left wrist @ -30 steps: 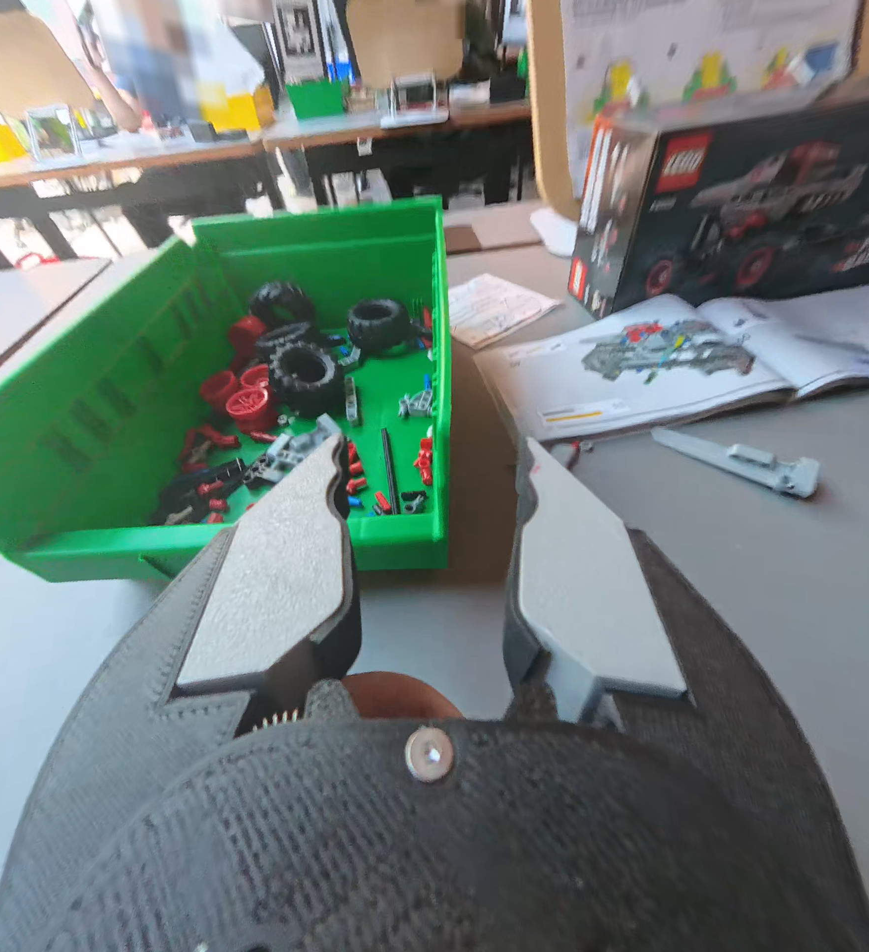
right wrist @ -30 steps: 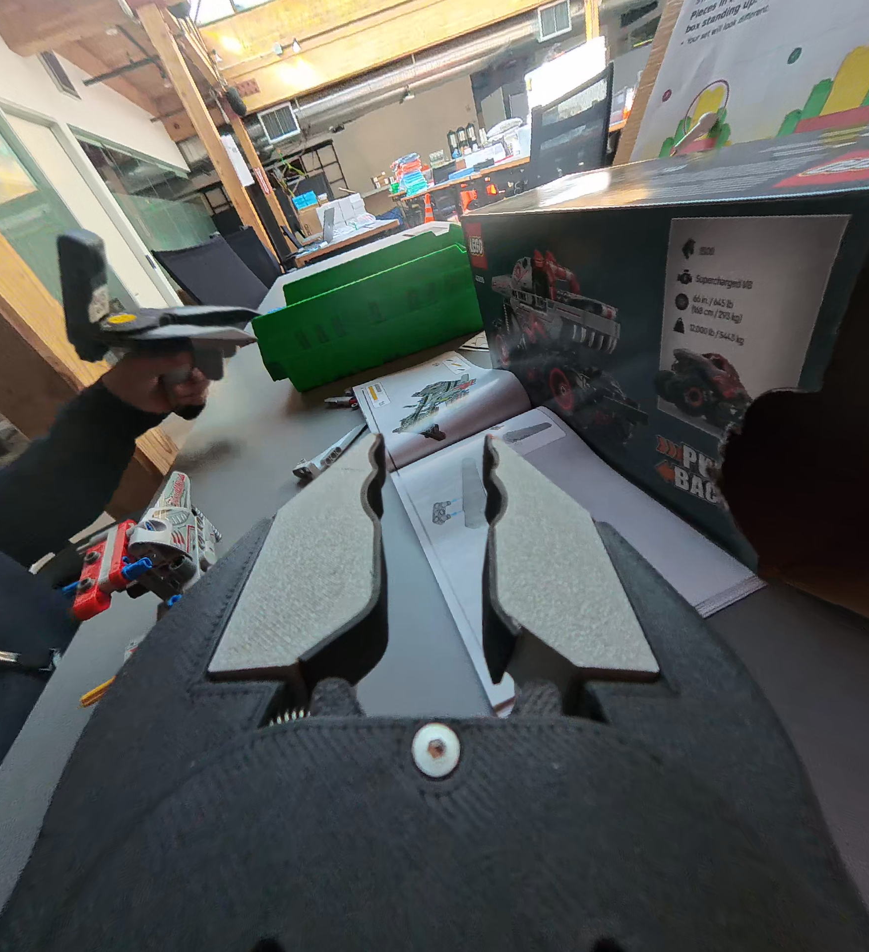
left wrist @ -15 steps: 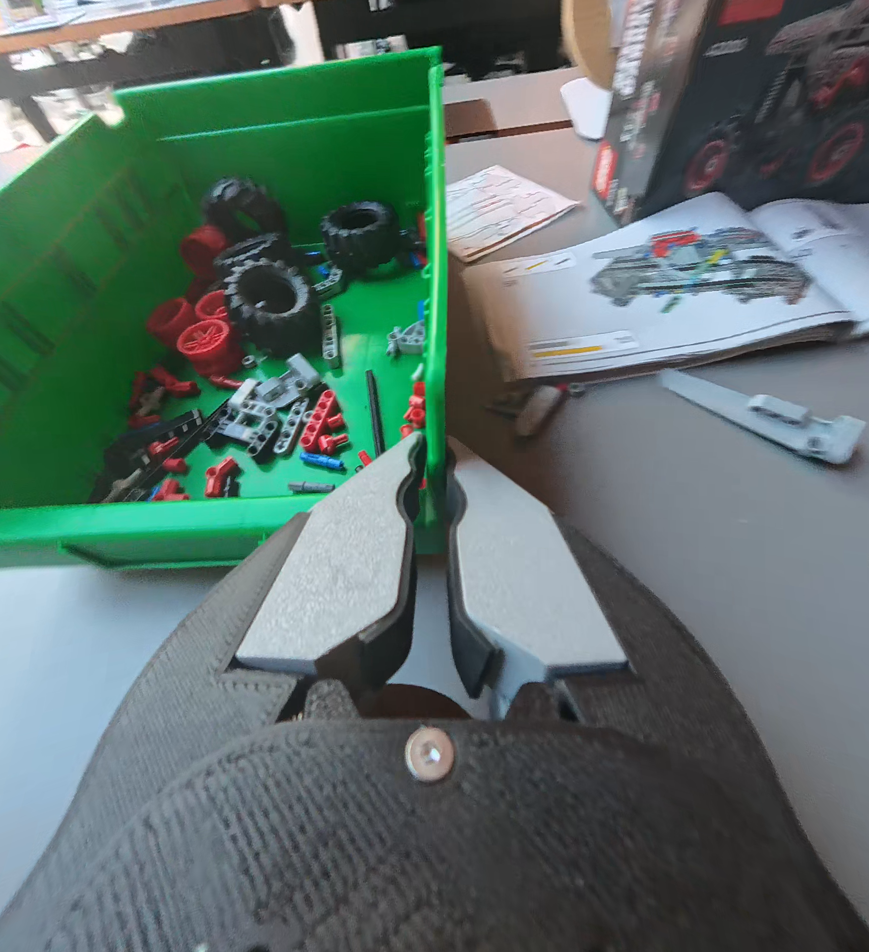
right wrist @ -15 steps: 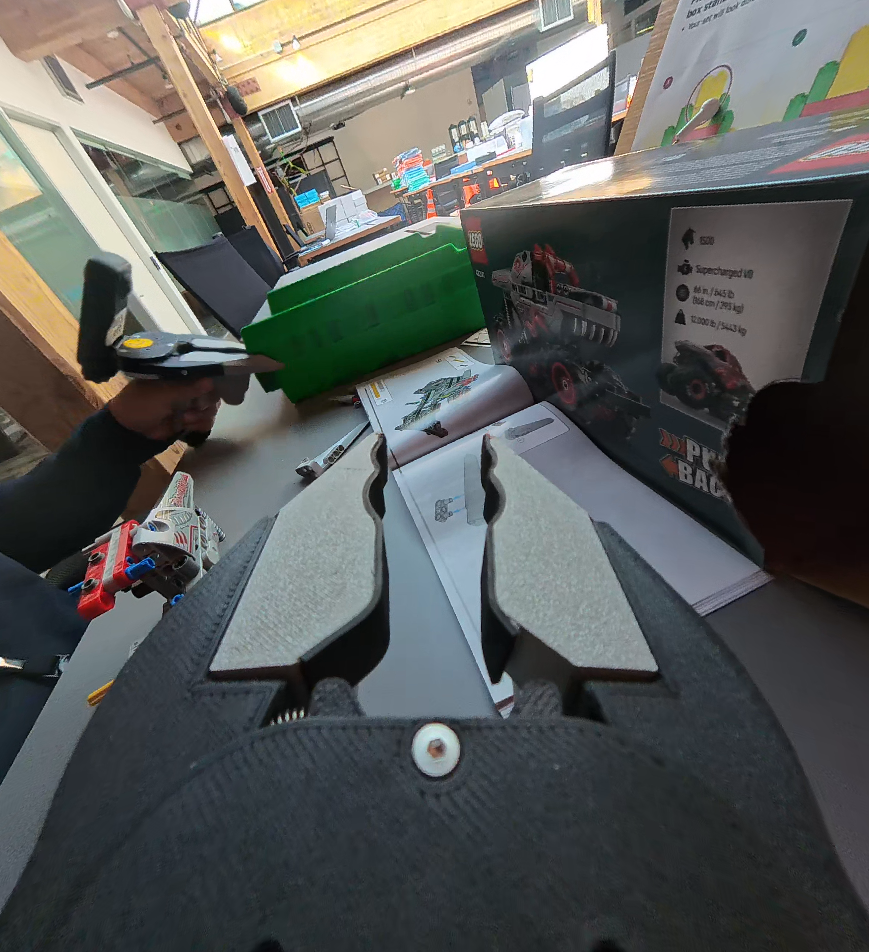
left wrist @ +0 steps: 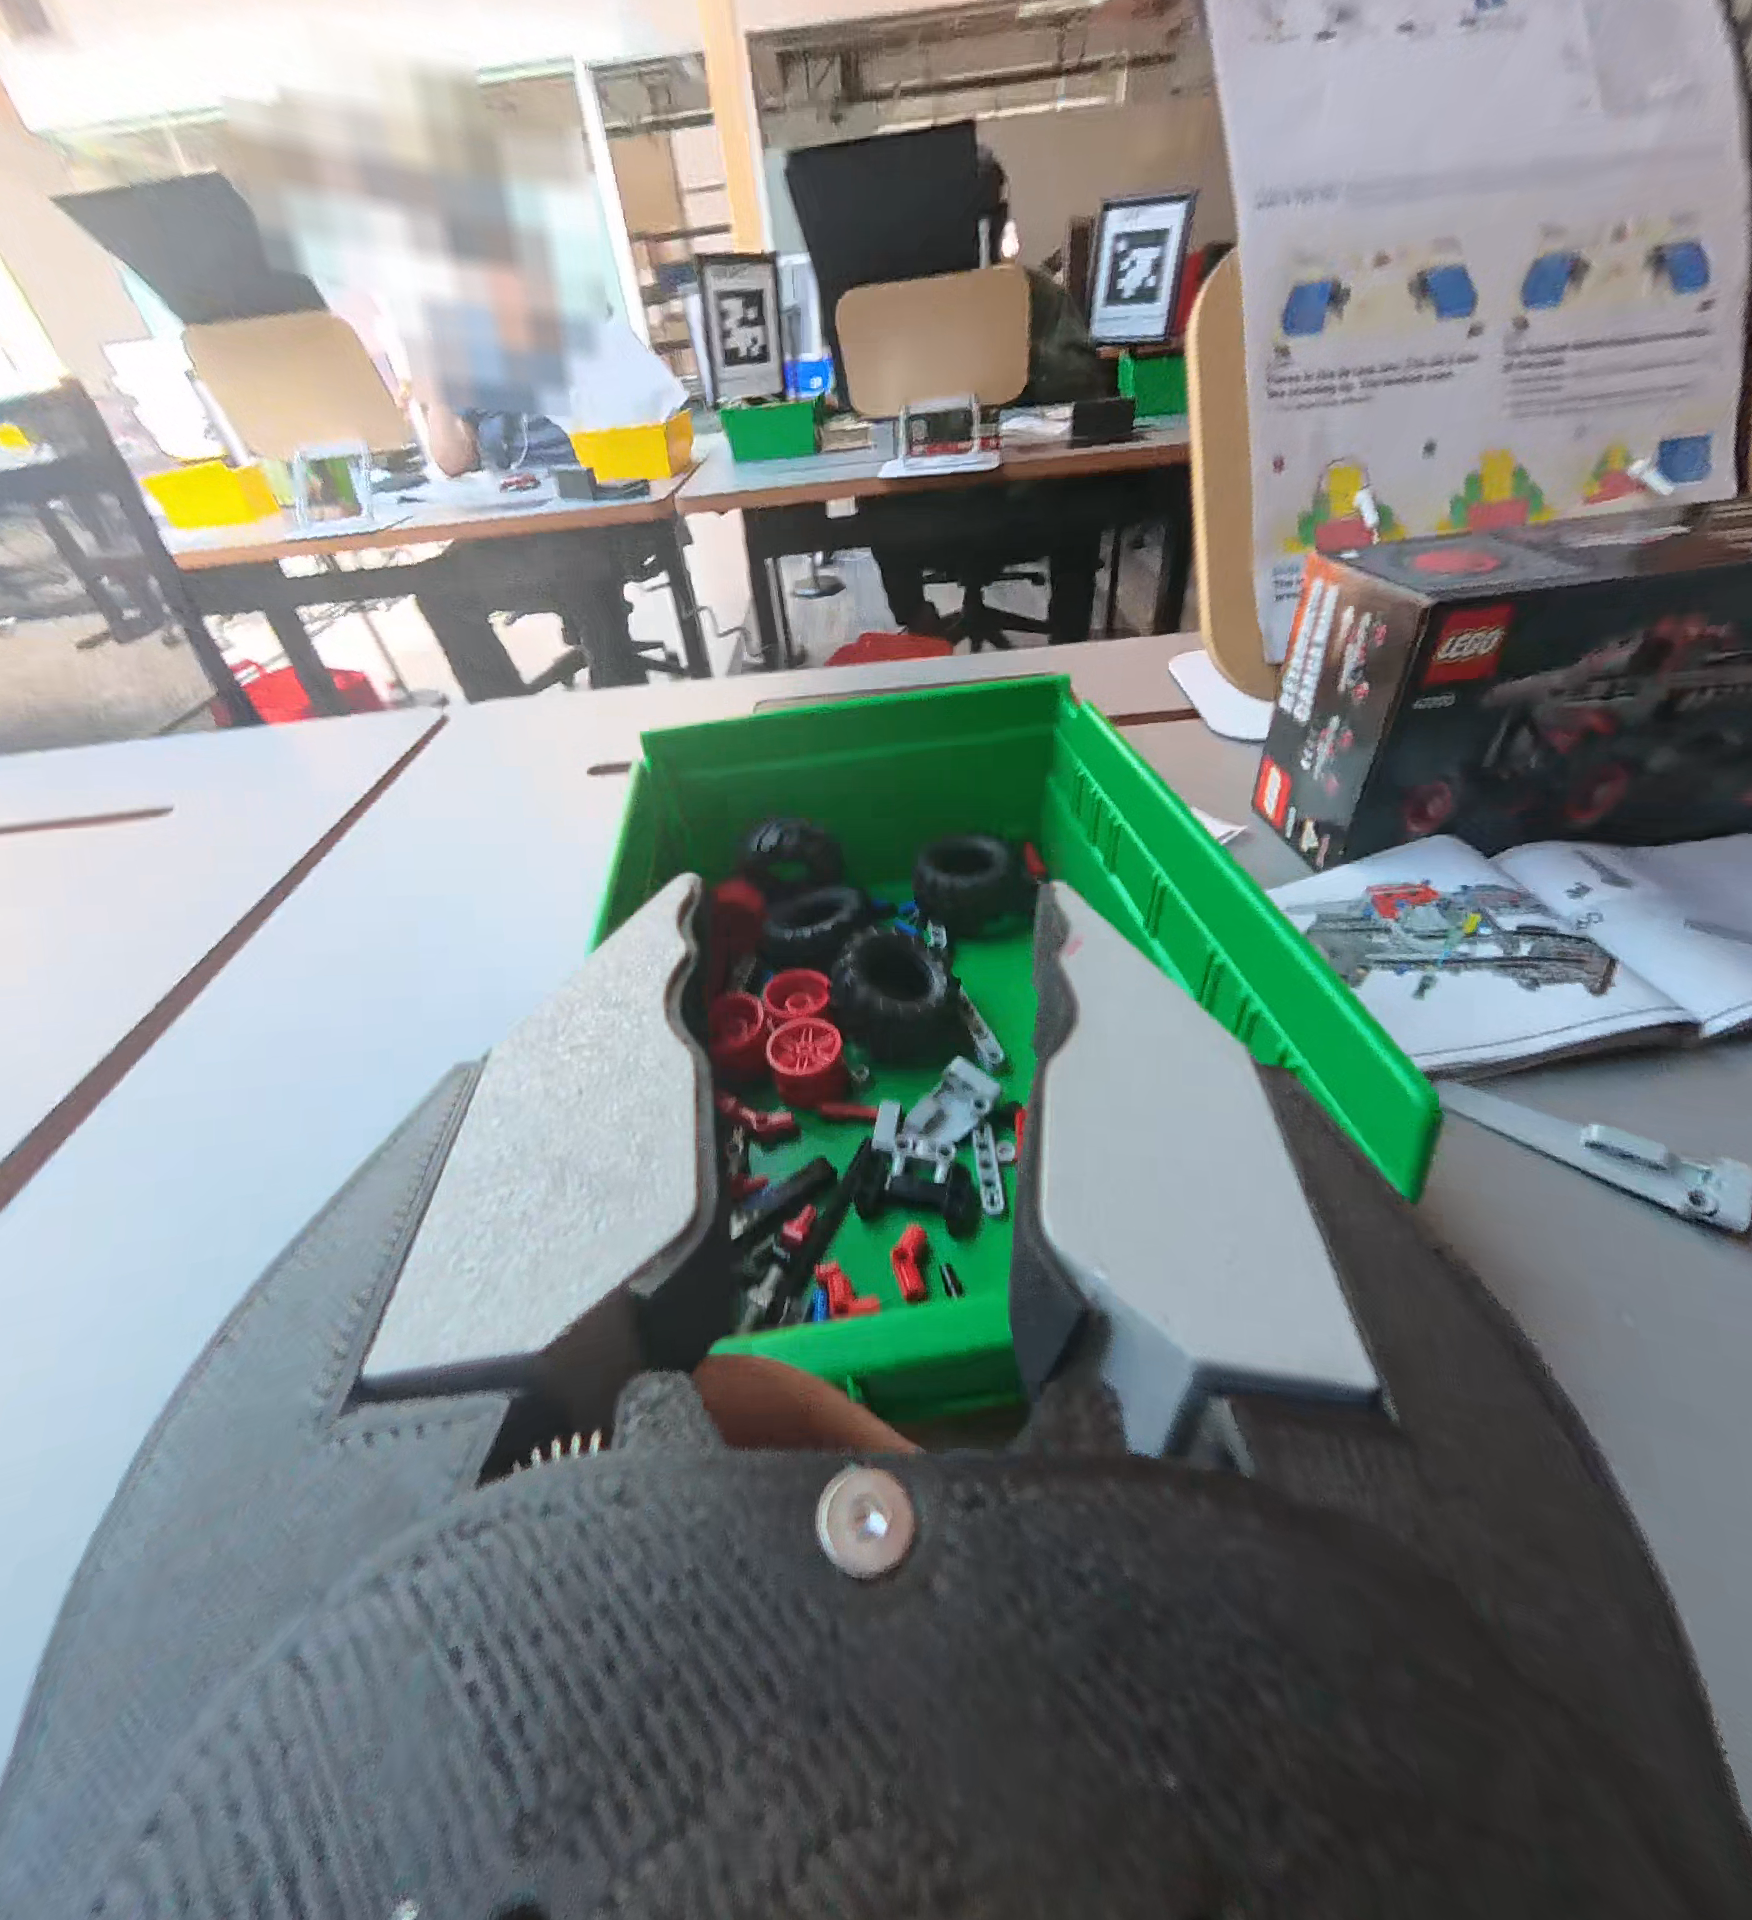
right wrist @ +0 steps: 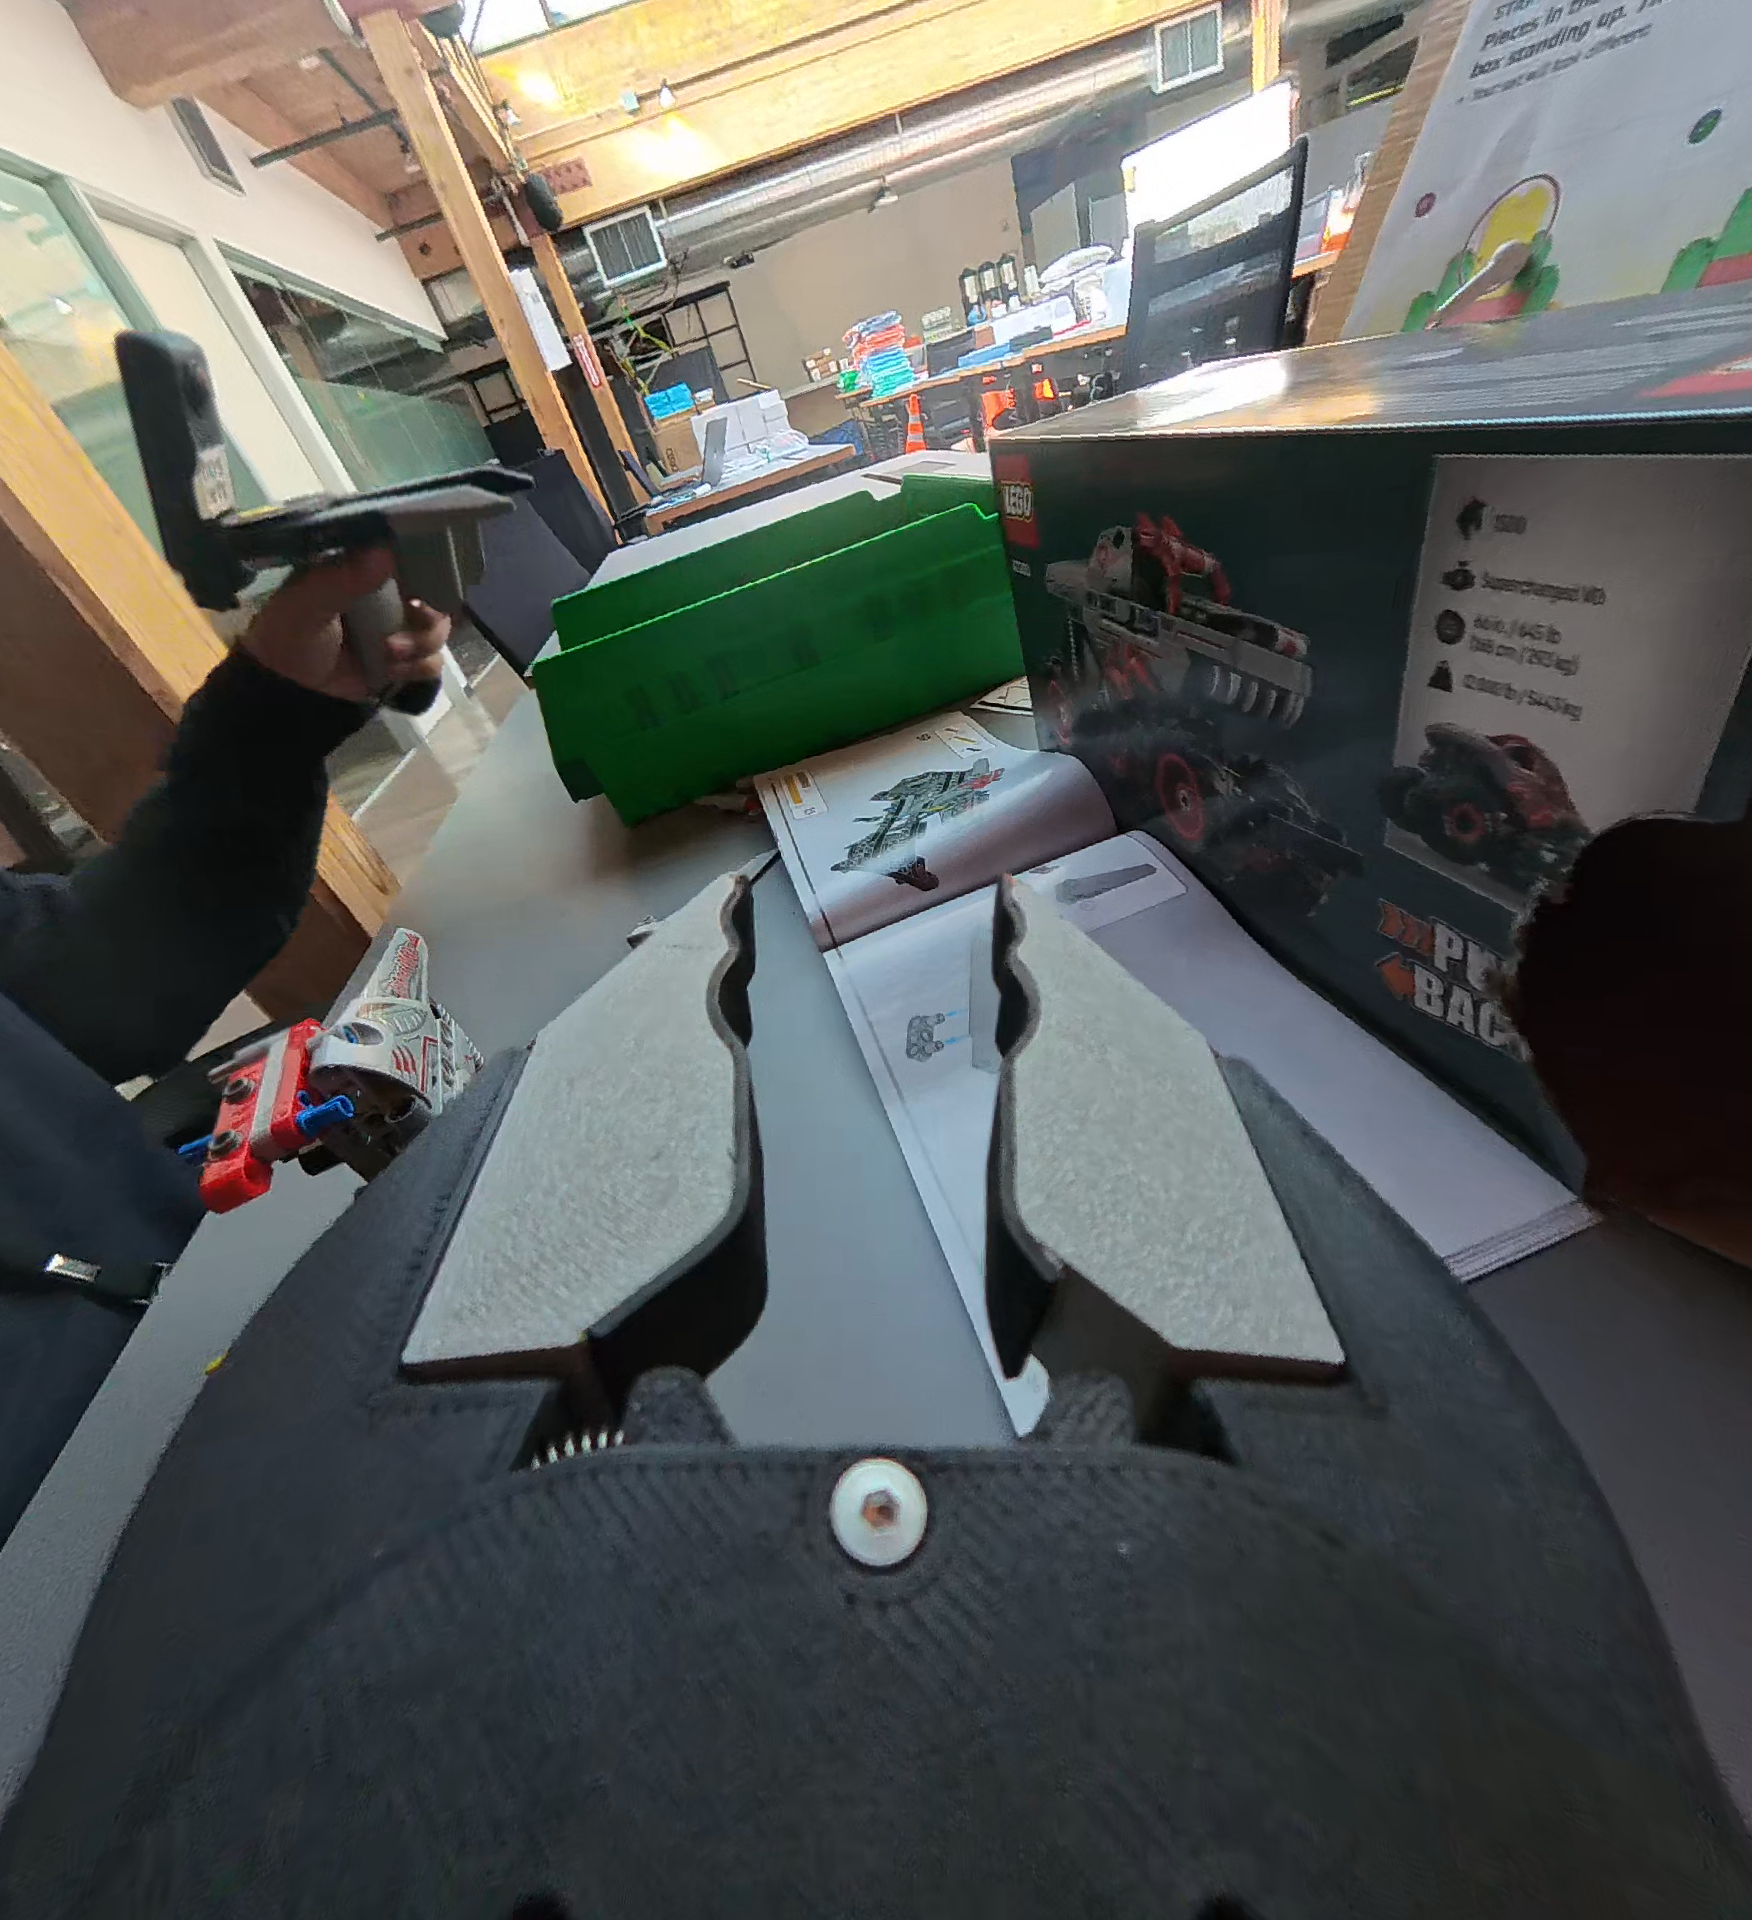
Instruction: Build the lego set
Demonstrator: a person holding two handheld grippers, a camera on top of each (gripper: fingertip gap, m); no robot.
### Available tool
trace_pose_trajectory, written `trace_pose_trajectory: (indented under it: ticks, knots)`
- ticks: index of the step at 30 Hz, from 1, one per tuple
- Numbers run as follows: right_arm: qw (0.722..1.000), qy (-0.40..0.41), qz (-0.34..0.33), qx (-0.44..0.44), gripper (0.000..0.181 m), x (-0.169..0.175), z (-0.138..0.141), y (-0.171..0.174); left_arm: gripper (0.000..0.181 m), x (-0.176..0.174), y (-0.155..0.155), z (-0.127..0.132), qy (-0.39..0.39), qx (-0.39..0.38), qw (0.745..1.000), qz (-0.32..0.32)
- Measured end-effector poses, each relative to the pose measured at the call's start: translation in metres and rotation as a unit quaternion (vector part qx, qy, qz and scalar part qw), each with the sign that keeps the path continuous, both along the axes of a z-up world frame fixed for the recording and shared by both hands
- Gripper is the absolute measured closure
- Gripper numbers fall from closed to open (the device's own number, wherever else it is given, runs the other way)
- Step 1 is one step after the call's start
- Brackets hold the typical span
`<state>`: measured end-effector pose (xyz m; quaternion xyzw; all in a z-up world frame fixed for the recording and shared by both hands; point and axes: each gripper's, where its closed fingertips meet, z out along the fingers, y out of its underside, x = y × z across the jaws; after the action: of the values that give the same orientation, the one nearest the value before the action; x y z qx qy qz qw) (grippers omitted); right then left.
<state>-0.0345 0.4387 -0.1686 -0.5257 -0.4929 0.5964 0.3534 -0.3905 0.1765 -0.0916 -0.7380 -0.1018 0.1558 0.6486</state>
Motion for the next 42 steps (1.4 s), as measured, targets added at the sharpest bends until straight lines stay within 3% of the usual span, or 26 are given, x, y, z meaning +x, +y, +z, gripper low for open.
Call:
trace_pose_trajectory:
  ticks: [2, 7, 9, 10, 12, 14, 19, 24, 28, 31, 35, 42]
  knots:
    - [1.000, -0.002, -0.004, 0.010, 0.137, -0.001, -0.001, -0.001, 0.122, -0.006, 0.015, 0.010, 0.007, 0.005, 1.000, -0.024]
    - [1.000, -0.001, -0.016, 0.010, 0.137, 0.000, 0.000, 0.002, 0.160, -0.007, 0.065, 0.025, 0.013, 0.014, 0.994, -0.103]
    - [1.000, 0.002, -0.019, 0.005, 0.136, 0.000, 0.000, 0.004, 0.166, -0.010, 0.086, 0.033, 0.017, 0.024, 0.992, -0.119]
    - [1.000, 0.002, -0.020, 0.004, 0.136, 0.001, 0.000, 0.005, 0.151, -0.016, 0.096, 0.038, 0.027, 0.033, 0.994, -0.105]
    - [1.000, 0.002, -0.020, 0.004, 0.136, 0.001, 0.000, 0.005, 0.176, -0.022, 0.113, 0.044, 0.079, 0.038, 0.991, -0.099]
    - [1.000, 0.000, -0.020, 0.006, 0.136, 0.000, 0.000, 0.005, 0.181, -0.017, 0.123, 0.045, 0.114, 0.041, 0.985, -0.120]
    - [1.000, -0.004, -0.017, 0.004, 0.135, 0.000, -0.001, 0.004, 0.181, 0.002, 0.130, 0.022, 0.072, 0.009, 0.978, -0.194]
    - [1.000, -0.004, -0.002, -0.007, 0.135, -0.003, -0.001, 0.004, 0.180, -0.010, 0.124, 0.010, 0.030, 0.002, 0.983, -0.183]
    - [1.000, -0.007, 0.008, -0.015, 0.134, -0.005, -0.002, 0.004, 0.137, -0.030, 0.126, -0.005, -0.004, -0.028, 0.990, -0.142]
    - [1.000, -0.007, 0.012, -0.017, 0.134, -0.005, -0.002, 0.004, 0.128, -0.029, 0.129, -0.014, 0.001, -0.049, 0.989, -0.138]
    - [1.000, -0.010, 0.018, -0.011, 0.134, -0.007, -0.003, 0.002, 0.135, -0.026, 0.131, -0.020, -0.003, -0.061, 0.987, -0.148]
    - [1.000, -0.016, 0.025, -0.004, 0.134, -0.009, -0.004, 0.000, 0.126, -0.024, 0.138, -0.034, -0.006, -0.085, 0.986, -0.143]
